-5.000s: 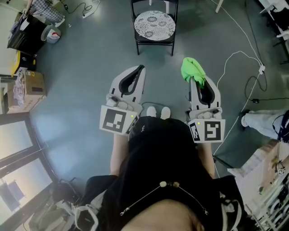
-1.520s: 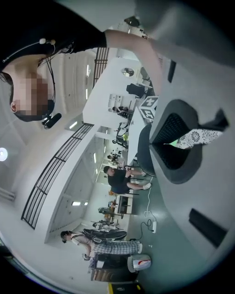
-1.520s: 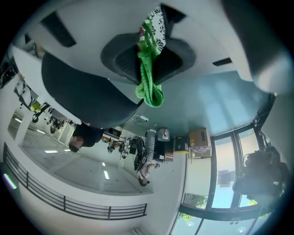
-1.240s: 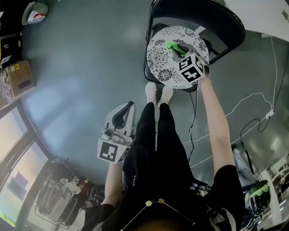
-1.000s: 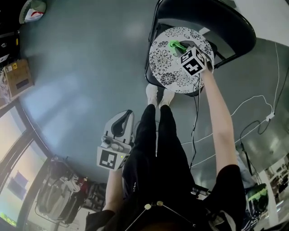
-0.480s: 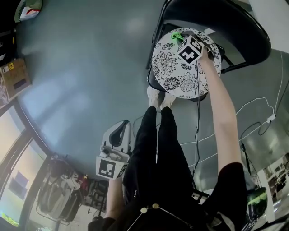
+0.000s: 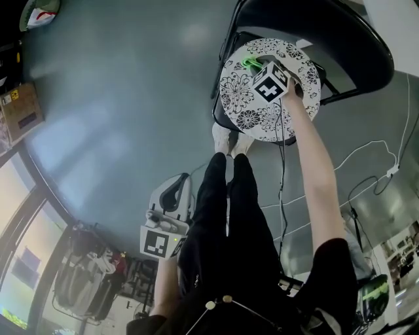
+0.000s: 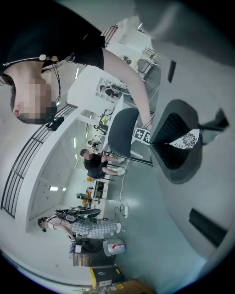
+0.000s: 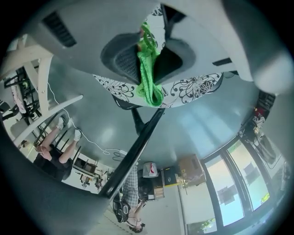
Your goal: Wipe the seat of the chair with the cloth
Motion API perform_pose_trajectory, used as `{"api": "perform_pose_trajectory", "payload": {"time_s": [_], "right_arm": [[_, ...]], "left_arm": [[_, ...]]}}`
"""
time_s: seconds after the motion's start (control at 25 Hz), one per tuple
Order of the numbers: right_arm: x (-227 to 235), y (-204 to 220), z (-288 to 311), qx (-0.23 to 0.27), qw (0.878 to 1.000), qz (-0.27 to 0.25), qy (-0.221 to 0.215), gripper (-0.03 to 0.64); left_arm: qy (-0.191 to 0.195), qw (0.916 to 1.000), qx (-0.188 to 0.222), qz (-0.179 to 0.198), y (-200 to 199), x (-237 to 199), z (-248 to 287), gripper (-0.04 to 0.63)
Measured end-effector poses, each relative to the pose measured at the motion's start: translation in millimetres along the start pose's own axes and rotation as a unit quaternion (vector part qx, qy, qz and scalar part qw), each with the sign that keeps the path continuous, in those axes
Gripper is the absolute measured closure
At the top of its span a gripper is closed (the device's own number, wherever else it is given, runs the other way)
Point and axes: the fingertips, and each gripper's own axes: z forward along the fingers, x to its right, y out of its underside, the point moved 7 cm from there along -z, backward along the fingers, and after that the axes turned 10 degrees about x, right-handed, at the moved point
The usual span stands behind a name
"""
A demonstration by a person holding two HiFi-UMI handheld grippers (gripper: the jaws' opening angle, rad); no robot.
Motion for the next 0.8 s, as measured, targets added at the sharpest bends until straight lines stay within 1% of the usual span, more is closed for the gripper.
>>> {"api": "perform_pose_trajectory", "payload": {"time_s": [0.12, 0.32, 0.68, 0.8], "right_arm": [[-20, 9, -1, 0.003, 1.0, 0.001, -0.017, 0.531], [-61, 25, -5, 0.005, 0.999, -0.014, -0.052, 0.531], [-146, 61, -20, -0.002, 0.993, 0.007, -0.122, 0.531], [-165, 68, -21, -0.007, 0.99, 0.005, -0.138, 0.531]], "left_arm": [[0.0, 1.0, -0.001, 0.001, 0, 0, 2, 0.589], [0.0, 1.0, -0.002, 0.006, 1, 0, 1, 0.589], [0.002, 1.0, 0.0, 0.006, 0, 4, 1, 0.589], [0.006, 1.0, 0.0, 0.007, 0, 6, 2, 0.589]]}}
